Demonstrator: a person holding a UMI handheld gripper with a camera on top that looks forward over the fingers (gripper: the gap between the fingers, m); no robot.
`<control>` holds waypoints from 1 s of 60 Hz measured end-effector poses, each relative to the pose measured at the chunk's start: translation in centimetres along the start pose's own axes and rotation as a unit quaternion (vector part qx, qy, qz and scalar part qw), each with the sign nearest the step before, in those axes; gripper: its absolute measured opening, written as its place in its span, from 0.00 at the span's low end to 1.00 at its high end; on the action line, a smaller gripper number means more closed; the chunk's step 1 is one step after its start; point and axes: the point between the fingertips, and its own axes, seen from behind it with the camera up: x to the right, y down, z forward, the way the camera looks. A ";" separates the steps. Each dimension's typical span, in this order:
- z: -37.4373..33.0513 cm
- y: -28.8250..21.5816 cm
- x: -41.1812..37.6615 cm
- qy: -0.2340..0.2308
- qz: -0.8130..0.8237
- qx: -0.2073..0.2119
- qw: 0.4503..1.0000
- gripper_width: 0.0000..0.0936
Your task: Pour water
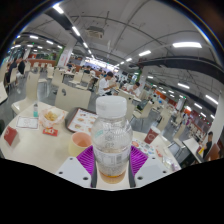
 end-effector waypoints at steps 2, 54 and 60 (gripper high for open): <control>0.8 -0.9 1.4 0.019 -0.030 0.001 0.999 0.45; 14.7 -6.0 2.4 0.171 -0.739 0.033 0.651 0.46; 14.3 -6.4 2.6 0.144 -0.680 0.045 0.717 0.46</control>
